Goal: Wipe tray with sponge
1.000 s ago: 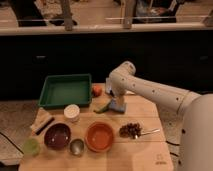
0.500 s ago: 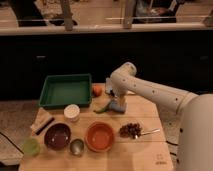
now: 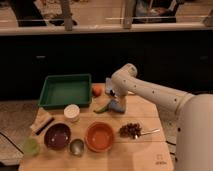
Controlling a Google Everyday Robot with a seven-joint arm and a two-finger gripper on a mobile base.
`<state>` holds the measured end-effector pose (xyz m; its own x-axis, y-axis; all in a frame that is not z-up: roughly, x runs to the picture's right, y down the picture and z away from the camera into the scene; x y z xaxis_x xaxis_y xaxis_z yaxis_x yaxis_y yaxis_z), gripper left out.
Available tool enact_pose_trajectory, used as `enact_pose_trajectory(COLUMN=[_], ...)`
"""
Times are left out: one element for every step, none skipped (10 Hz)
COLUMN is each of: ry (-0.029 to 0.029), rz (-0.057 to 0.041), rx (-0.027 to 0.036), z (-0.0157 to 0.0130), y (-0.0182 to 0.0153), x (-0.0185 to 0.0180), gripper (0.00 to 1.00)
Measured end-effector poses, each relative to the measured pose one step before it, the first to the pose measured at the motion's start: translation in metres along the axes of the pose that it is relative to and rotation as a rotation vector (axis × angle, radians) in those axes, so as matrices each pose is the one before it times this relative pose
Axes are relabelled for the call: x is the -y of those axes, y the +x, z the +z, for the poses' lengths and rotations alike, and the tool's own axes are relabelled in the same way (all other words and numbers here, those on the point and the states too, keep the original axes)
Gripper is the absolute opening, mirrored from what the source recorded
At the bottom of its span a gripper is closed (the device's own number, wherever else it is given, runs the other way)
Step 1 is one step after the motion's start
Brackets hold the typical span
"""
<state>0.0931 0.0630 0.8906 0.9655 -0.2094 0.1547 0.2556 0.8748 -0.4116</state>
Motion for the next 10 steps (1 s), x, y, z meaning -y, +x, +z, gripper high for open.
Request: enact_pose_trajectory(ry=[0.00625, 0.01322, 0.0059, 0.00329, -0.00135, -0.00451, -0.0064, -0.00877, -0.00773, -0.00354], rz=[0.01156, 0.01924, 0.00869, 0.00835, 0.0269, 0.01471, 0.01269, 0.01488, 0.00675, 0.00181], rx=[0.00367, 0.00952, 0.00658, 0.00706, 0.0232, 0.01198, 0.01143, 0.0088, 0.00716, 0.00147], z=[0.00047, 0.00056, 0.00022, 0.00148, 0.00516, 0.00426, 0.00307, 0.00536, 0.00269, 0.00114], y=[-0.00123, -0.0027, -0.00035, 0.0002, 0.00173, 0.00247, 0.00107, 0.0029, -0.00076, 0.00004], x=[-0.00244, -0.00358, -0.00078, -0.00116, -0.00286, -0.00169, -0.00118, -0.00178, -0.00129, -0.00094], gripper=[0.8, 0.8, 0.8, 0.8, 0.8, 0.8, 0.8, 0.8, 0.8, 0.8])
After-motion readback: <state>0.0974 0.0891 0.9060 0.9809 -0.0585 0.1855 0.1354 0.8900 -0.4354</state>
